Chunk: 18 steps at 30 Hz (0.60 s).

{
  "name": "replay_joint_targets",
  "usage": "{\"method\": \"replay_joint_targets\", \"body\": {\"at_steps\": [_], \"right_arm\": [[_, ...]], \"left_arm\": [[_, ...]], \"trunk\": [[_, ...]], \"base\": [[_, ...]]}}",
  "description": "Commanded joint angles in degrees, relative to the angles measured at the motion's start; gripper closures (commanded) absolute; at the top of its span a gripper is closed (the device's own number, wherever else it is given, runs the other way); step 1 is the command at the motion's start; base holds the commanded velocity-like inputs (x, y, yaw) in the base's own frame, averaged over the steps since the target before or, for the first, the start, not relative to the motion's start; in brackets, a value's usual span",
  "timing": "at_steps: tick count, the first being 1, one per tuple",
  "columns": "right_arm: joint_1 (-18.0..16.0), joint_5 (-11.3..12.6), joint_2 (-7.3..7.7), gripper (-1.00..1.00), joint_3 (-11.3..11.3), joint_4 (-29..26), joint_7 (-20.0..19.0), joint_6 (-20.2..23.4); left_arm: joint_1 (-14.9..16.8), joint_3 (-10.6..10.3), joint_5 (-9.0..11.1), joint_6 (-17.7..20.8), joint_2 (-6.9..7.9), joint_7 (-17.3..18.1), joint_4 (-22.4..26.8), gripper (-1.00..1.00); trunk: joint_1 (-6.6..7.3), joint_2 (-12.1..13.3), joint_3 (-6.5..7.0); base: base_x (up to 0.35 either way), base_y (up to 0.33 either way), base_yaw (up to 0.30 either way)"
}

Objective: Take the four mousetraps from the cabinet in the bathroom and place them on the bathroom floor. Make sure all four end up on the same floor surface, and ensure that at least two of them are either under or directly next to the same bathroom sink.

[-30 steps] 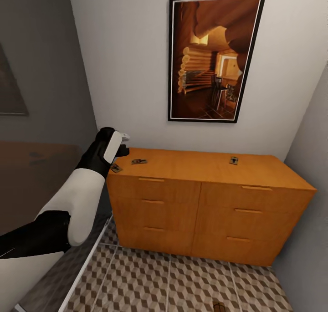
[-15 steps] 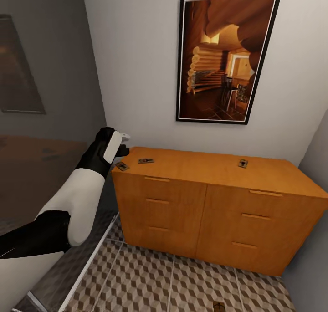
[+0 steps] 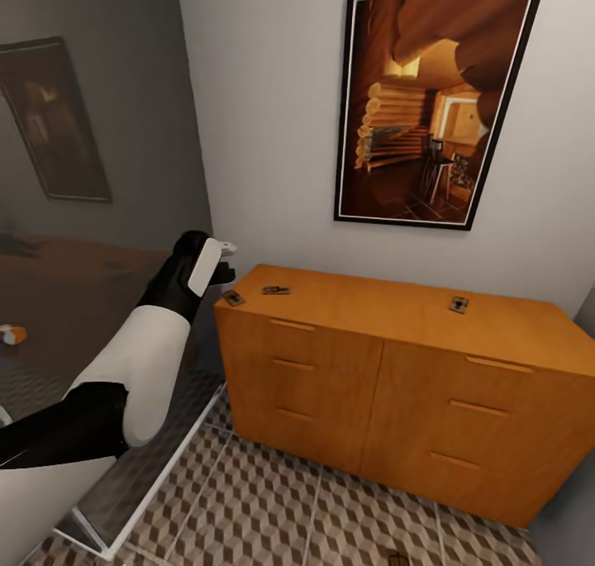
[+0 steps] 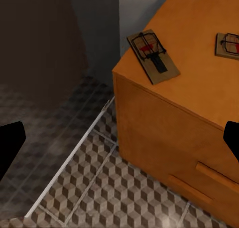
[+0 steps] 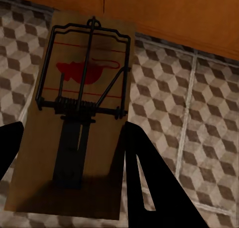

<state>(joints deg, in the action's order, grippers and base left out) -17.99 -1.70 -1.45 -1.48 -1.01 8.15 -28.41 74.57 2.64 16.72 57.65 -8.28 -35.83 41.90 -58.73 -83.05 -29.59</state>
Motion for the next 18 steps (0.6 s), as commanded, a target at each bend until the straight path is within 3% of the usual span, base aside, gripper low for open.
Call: {"method": "replay_joint_targets", "body": {"at_steps": [1, 5, 8, 18], "right_arm": [[-0.03, 0.03, -0.02, 1.0, -0.18, 0.04, 0.16, 0.7], [-0.03, 0.03, 0.01, 1.0, -0.13, 0.04, 0.04, 7.35], [-0.03, 0.03, 0.03, 1.0, -0.11, 0.04, -0.1, 9.66], [-0.03, 0.03, -0.04, 1.0, -0.1, -0.04, -0.15, 10.38]], "left_arm": [[0.05, 0.17, 0.6, 0.04, -0.07, -0.56, 0.03, -1.0], [0.05, 0.17, 0.59, 0.02, -0.06, -0.56, 0.1, -1.0], [0.05, 0.21, 0.59, 0.03, -0.04, -0.56, 0.19, -1.0], [0.05, 0.26, 0.59, 0.05, 0.02, -0.56, 0.22, -1.0]], "trunk": [[0.0, -0.03, -0.06], [0.0, -0.03, -0.06], [0.0, -0.03, -0.06], [0.0, -0.03, -0.06]], "base": [[0.0, -0.181, 0.155], [0.0, -0.181, 0.121], [0.0, -0.132, 0.087], [0.0, -0.013, 0.01]]}}
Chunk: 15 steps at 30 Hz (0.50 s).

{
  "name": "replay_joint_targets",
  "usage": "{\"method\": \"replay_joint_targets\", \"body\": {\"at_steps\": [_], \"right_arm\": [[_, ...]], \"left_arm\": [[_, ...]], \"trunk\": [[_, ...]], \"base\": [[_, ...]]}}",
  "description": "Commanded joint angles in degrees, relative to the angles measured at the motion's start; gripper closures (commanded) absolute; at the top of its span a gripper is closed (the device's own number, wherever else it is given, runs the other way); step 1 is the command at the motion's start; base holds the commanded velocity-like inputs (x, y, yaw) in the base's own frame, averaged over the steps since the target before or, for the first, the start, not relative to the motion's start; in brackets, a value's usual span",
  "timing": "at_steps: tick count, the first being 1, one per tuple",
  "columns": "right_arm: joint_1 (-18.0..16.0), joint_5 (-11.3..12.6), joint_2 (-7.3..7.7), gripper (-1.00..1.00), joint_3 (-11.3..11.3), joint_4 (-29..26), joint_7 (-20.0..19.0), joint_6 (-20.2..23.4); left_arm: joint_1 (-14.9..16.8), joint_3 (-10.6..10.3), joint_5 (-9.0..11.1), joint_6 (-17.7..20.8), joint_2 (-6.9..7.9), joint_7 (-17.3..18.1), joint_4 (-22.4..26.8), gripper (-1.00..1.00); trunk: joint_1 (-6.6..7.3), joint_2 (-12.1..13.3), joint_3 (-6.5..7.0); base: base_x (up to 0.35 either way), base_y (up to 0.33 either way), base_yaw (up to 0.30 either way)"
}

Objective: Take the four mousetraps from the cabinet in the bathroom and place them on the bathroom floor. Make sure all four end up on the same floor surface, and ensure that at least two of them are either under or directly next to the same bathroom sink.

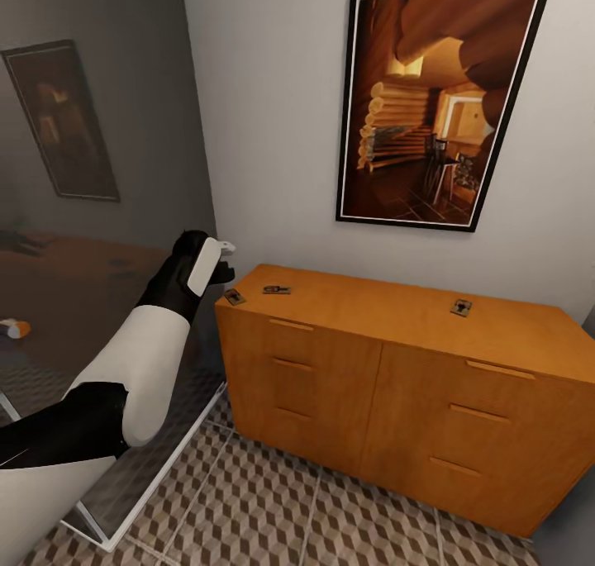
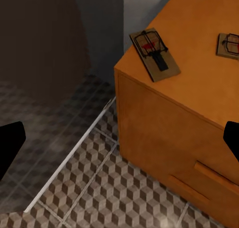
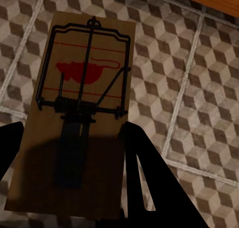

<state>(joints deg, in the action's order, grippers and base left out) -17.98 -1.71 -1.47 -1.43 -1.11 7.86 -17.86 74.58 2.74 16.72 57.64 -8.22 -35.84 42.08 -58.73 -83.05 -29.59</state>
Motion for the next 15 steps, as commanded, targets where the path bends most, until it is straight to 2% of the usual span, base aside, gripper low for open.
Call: {"method": "replay_joint_targets", "body": {"at_steps": [1, 5, 15], "right_arm": [[-0.04, 0.04, -0.02, 1.0, -0.15, 0.05, 0.13, -0.16], [-0.04, 0.04, -0.02, 1.0, -0.15, 0.05, 0.13, -0.16], [-0.04, 0.04, -0.02, 1.0, -0.15, 0.05, 0.13, -0.15]], "left_arm": [[0.04, 0.16, 0.59, 0.06, -0.05, -0.54, -0.02, -1.0], [0.04, 0.16, 0.59, 0.03, -0.05, -0.54, -0.18, -1.0], [0.04, 0.1, 0.66, 0.1, -0.1, -0.54, -0.01, -1.0]], "trunk": [[0.0, -0.03, -0.06], [0.0, -0.03, -0.06], [0.0, -0.03, -0.06]], "base": [[0.0, -0.048, 0.001], [0.0, -0.142, 0.0], [0.0, -0.232, 0.003]]}}
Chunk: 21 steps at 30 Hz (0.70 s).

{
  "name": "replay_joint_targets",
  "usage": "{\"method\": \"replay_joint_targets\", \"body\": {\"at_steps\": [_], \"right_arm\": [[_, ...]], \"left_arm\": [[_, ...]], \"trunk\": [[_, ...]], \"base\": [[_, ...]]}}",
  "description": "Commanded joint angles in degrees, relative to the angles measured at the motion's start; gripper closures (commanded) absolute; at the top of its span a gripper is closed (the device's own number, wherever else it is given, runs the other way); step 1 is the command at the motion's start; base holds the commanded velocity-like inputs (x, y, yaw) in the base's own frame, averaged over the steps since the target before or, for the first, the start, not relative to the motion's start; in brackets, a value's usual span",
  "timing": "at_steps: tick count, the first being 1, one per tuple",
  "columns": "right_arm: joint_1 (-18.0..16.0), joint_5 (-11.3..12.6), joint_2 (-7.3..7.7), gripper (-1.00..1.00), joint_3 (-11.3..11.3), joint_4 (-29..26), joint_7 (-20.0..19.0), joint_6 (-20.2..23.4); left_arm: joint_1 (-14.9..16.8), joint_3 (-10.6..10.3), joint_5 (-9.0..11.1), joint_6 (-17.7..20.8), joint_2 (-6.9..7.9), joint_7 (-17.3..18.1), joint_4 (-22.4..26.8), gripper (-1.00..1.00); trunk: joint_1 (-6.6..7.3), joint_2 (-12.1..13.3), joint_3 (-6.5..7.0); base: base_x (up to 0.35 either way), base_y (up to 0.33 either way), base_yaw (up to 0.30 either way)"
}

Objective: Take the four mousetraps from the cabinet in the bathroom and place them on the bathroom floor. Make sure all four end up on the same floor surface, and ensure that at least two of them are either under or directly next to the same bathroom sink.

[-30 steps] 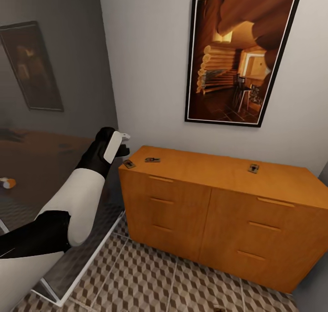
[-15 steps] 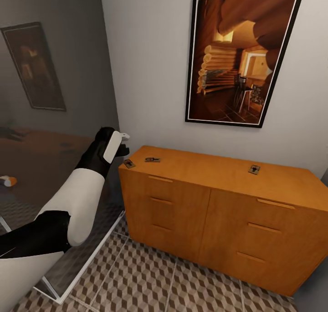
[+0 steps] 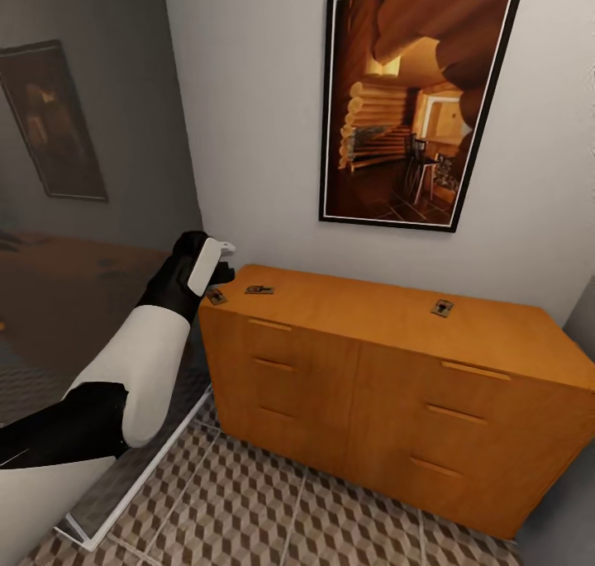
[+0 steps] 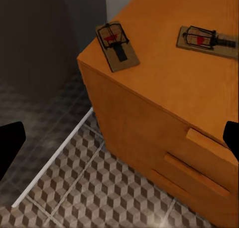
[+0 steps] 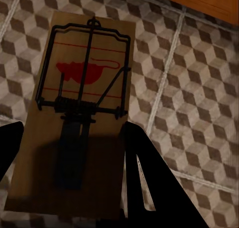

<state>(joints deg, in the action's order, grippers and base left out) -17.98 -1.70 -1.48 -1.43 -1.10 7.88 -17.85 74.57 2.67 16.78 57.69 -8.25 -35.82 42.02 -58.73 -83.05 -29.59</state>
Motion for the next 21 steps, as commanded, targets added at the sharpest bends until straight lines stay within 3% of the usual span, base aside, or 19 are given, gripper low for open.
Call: {"method": "replay_joint_targets", "body": {"at_steps": [1, 12, 21], "right_arm": [[-0.03, 0.03, -0.01, 1.0, -0.15, 0.05, 0.12, -0.16], [-0.03, 0.03, 0.04, 1.0, -0.15, 0.05, 0.12, -0.09], [-0.03, 0.01, 0.07, 1.0, -0.14, 0.05, 0.15, -0.08]], "left_arm": [[0.05, 0.16, 0.61, 0.05, -0.07, -0.56, 0.08, -1.0], [0.05, 0.22, 0.62, 0.05, -0.1, -0.56, 0.08, -1.0], [0.05, 0.2, 0.62, 0.05, -0.1, -0.5, -0.1, -1.0]], "trunk": [[0.0, -0.03, -0.06], [0.0, -0.03, -0.06], [0.0, -0.03, -0.06]], "base": [[0.0, -0.115, 0.111], [0.0, -0.025, 0.227], [0.001, -0.009, 0.027]]}}
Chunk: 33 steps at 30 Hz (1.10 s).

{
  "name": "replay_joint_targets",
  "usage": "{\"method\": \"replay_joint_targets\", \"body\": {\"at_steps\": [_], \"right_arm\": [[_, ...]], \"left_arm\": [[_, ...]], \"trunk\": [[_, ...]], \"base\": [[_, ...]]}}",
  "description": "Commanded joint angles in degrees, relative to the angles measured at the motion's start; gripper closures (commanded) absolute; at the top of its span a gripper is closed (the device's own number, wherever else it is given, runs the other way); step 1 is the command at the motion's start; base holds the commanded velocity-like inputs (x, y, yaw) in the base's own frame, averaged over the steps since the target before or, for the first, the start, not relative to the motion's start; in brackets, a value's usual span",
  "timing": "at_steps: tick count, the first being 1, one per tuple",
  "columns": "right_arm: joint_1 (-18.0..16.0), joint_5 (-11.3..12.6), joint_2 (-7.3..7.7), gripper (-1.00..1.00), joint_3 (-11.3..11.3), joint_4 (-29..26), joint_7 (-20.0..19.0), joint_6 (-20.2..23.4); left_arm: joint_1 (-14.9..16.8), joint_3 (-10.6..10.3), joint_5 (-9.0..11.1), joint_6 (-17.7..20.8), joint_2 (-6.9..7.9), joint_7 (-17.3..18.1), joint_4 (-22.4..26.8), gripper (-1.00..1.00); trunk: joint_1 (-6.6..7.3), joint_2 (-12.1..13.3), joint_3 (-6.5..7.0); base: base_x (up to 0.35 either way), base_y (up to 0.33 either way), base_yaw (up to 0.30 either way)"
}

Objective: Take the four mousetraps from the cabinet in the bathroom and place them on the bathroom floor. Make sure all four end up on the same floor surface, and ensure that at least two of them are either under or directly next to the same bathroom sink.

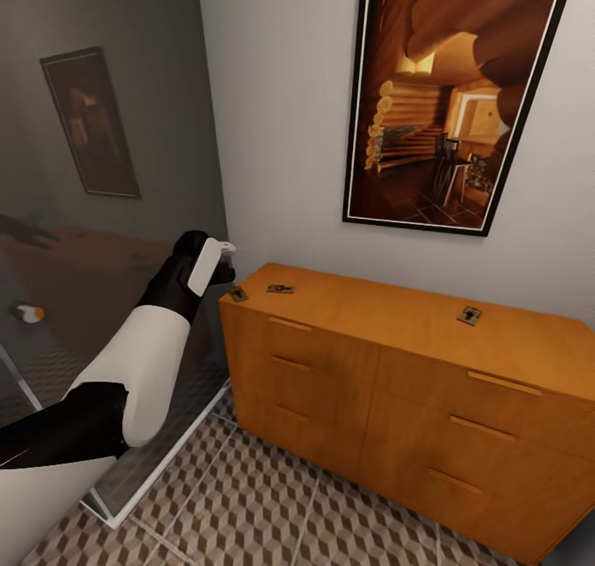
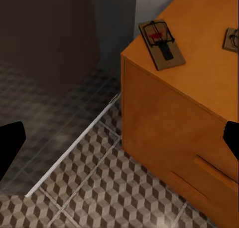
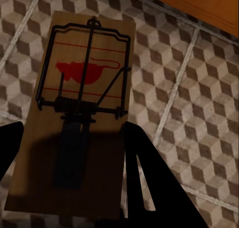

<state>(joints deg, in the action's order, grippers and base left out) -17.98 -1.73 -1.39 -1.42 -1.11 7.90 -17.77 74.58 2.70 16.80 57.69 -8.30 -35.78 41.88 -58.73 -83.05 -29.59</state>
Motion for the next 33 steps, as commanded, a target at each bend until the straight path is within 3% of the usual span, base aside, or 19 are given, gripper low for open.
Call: {"method": "replay_joint_targets", "body": {"at_steps": [1, 16, 33], "right_arm": [[-0.04, 0.03, -0.01, 1.0, -0.15, 0.05, 0.15, -0.16], [-0.04, 0.06, 0.0, 1.0, -0.16, 0.05, 0.19, -0.11], [-0.04, 0.06, -0.01, 1.0, -0.16, 0.05, 0.19, -0.1]], "left_arm": [[0.04, 0.18, 0.6, 0.05, -0.05, -0.57, 0.04, -1.0], [0.04, 0.19, 0.6, 0.05, -0.05, -0.57, 0.04, -1.0], [0.04, 0.13, 0.66, 0.05, -0.05, -0.58, 0.04, -1.0]], "trunk": [[0.0, -0.03, -0.06], [0.0, -0.03, -0.06], [0.0, -0.03, -0.06]], "base": [[0.028, -0.104, 0.0], [0.137, -0.14, 0.138], [0.009, -0.006, 0.011]]}}
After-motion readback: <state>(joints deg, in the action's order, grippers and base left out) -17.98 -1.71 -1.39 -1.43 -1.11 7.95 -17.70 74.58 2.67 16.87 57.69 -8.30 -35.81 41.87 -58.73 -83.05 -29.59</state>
